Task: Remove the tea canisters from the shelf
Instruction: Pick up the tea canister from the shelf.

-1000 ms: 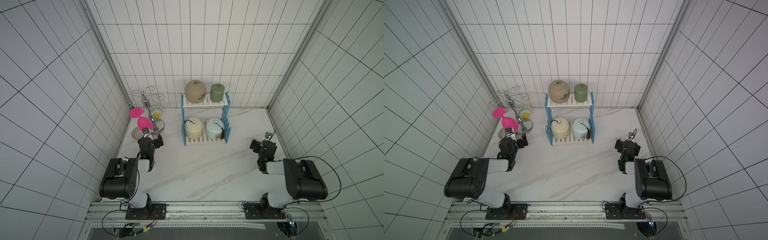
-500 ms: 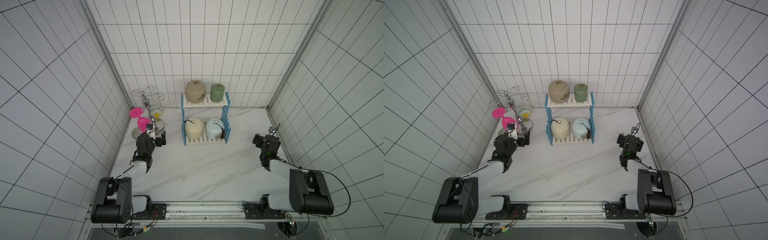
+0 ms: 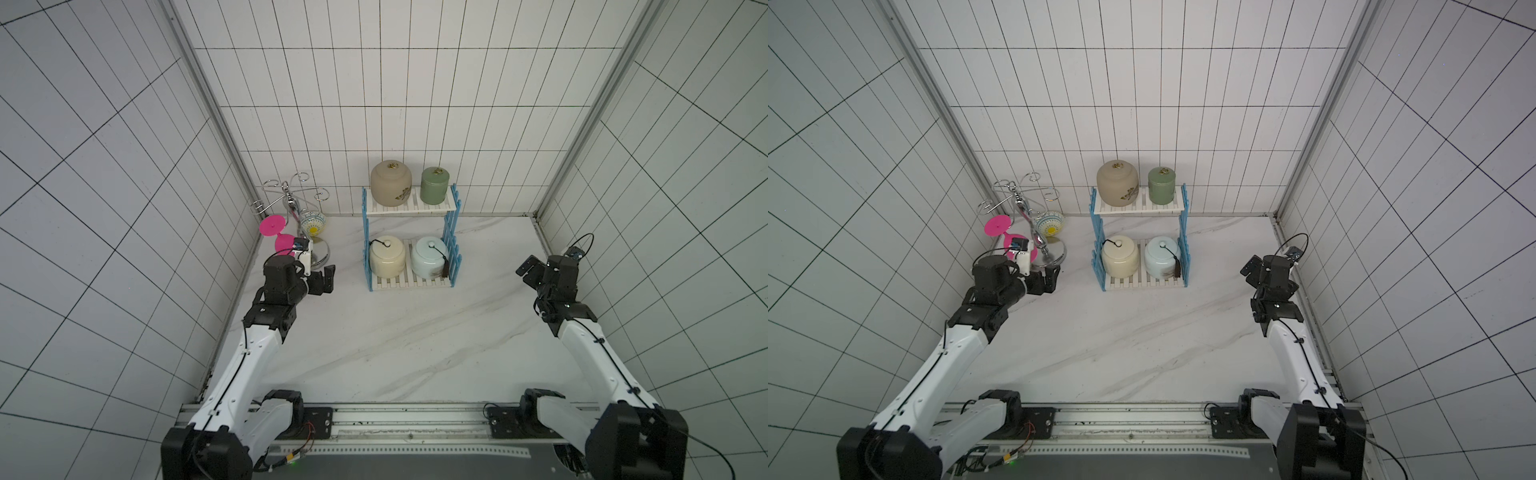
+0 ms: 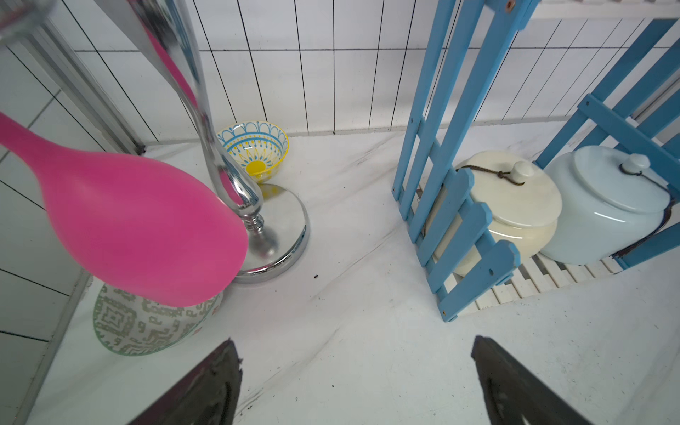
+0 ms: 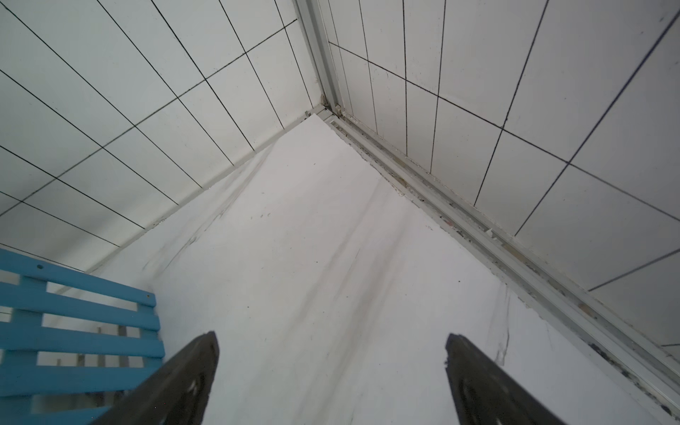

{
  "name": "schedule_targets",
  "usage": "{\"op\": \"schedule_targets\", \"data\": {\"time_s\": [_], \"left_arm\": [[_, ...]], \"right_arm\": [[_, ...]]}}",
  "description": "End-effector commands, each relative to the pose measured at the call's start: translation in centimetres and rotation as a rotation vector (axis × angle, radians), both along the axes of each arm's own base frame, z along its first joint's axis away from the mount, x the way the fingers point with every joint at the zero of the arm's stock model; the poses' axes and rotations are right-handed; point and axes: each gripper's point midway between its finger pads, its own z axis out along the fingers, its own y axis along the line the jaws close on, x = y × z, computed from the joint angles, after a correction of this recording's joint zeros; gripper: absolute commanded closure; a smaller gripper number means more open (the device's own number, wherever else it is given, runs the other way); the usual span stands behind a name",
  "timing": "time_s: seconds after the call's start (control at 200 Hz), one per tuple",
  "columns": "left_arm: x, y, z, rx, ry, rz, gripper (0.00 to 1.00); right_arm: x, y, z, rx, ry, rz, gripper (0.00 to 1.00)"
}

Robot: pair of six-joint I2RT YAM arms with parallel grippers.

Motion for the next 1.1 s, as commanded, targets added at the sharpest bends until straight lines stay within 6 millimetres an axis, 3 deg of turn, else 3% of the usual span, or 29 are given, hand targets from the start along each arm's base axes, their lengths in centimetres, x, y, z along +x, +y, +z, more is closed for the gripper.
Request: {"op": "schedule_targets", "data": {"time_s": [0.0, 0.125, 0.255, 0.32, 0.51, 0.67, 1.099], "left_arm": [[-1.5, 0.7, 0.1, 0.004, 0.090, 0.041, 0.01], [-1.0, 0.7, 2.4, -0.023, 0.077, 0.059, 0.01], [-0.7, 0.9, 5.0, -0.039, 0.101, 0.086, 0.01], [-0.5, 1.1, 5.2, -0.051, 0.116, 0.111, 0.01], [0.1, 0.5, 2.6, -0.135, 0.134, 0.080, 0.01], [0.0, 0.0, 2.2, -0.146, 0.139, 0.055, 0.01], [-0.1, -0.2, 0.2, -0.119, 0.161, 0.026, 0.01]], "right_arm": [[-1.7, 1.3, 0.5, 0.055, 0.119, 0.071, 0.01], [-1.8, 2.2, 2.7, 0.029, 0.161, 0.120, 0.01], [-1.1, 4.7, 4.5, 0.011, 0.193, 0.210, 0.01], [-0.7, 6.1, 5.8, -0.019, 0.201, 0.255, 0.01], [0.4, 10.5, 10.2, -0.119, 0.170, 0.437, 0.01], [1.4, 13.3, 13.7, -0.159, 0.094, 0.532, 0.01], [6.6, 20.7, 18.1, -0.213, 0.094, 0.730, 0.01]]}}
